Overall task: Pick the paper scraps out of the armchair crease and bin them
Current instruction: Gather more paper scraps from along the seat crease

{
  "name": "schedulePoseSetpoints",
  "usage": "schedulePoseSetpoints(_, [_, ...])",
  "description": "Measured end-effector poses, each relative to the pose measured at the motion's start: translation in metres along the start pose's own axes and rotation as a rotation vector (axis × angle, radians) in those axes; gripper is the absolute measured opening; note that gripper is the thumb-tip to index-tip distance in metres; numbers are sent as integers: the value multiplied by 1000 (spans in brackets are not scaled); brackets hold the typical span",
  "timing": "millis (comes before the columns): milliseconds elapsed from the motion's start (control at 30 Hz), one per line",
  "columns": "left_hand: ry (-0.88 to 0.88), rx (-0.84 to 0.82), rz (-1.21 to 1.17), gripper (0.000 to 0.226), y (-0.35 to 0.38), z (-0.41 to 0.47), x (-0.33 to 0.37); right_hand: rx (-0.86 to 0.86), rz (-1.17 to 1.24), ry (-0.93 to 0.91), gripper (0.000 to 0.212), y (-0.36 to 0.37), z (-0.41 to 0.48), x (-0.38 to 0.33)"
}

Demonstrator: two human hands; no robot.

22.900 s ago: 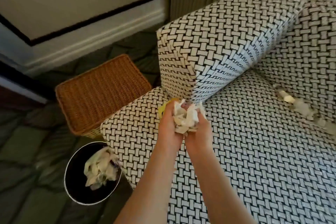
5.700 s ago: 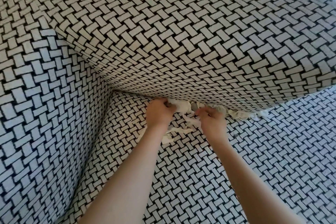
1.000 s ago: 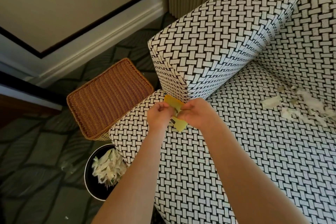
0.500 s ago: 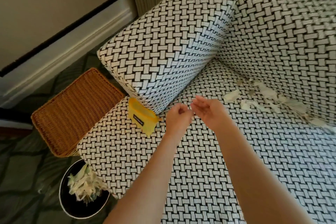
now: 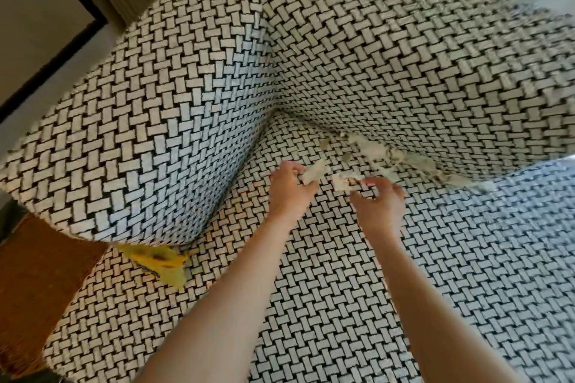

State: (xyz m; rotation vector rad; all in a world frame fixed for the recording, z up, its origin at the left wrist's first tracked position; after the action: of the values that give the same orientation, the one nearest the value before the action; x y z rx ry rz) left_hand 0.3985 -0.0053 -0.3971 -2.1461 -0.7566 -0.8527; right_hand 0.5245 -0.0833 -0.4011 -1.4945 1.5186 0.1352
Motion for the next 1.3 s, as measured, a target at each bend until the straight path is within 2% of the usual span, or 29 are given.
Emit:
schedulePoseSetpoints(133, [83, 15, 239, 54, 11, 24, 14, -70, -244, -112, 51, 2, 20, -4])
schedulePoseSetpoints(267, [49, -30, 443, 66, 19, 46, 12, -115, -251, -176, 51, 15, 39, -14])
schedulePoseSetpoints(333, [84, -49, 511, 60, 20, 53, 7, -102, -260, -212, 39, 20, 49, -23])
schedulePoseSetpoints(400, [190, -69, 504, 44, 19, 52, 3, -111, -264, -246, 34, 22, 58, -32])
schedulePoseSetpoints(467, [221, -143, 397, 33, 17, 50, 0, -132, -262, -275, 32, 25, 72, -41])
schedulePoseSetpoints(500, [182, -151, 281, 29, 15, 50, -3, -157, -278, -292, 31, 28, 76, -45])
schedulePoseSetpoints(567, [7, -74, -120, 16, 5, 57, -10, -214, -326, -335, 30, 38, 85, -52])
schedulePoseSetpoints(633, [-165, 41, -585, 12, -8, 66, -16, -273, -386, -332, 31, 48, 91, -59])
schedulePoseSetpoints(700, [-224, 81, -778, 18, -20, 70, -18, -333, -501, -281, 33, 57, 94, -65])
schedulePoseSetpoints(800, [-187, 49, -741, 21, -32, 72, -16, -354, -583, -269, 26, 61, 97, -73])
schedulePoseSetpoints(933, [-242, 43, -690, 24, -34, 77, -19, -290, -611, -336, 18, 63, 94, -66])
schedulePoseSetpoints(1033, [-254, 25, -778, 26, -25, 79, -14, -100, -414, -374, 15, 56, 96, -47])
schedulePoseSetpoints(1100, [-243, 6, -820, 18, -17, 79, -6, -32, -285, -352, 14, 48, 102, -40])
schedulePoseSetpoints(1167, [-231, -37, -833, 15, -9, 81, 0, -72, -345, -368, 14, 43, 108, -42])
schedulePoseSetpoints(1300, [-227, -95, -833, 23, 8, 84, 9, -270, -615, -369, 12, 41, 112, -60])
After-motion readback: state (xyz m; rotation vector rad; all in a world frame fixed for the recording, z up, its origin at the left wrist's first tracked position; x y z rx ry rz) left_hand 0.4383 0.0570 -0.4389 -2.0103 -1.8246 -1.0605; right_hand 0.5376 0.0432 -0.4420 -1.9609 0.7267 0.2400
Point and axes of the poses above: each hand's wrist, its own z-axis towards the middle knuckle, its own y-axis out of the palm, x = y × z, the point moved 2 cm from there along z, towards the middle knuckle, and after that the axes turned 15 degrees about -x, right-handed, at the moved point
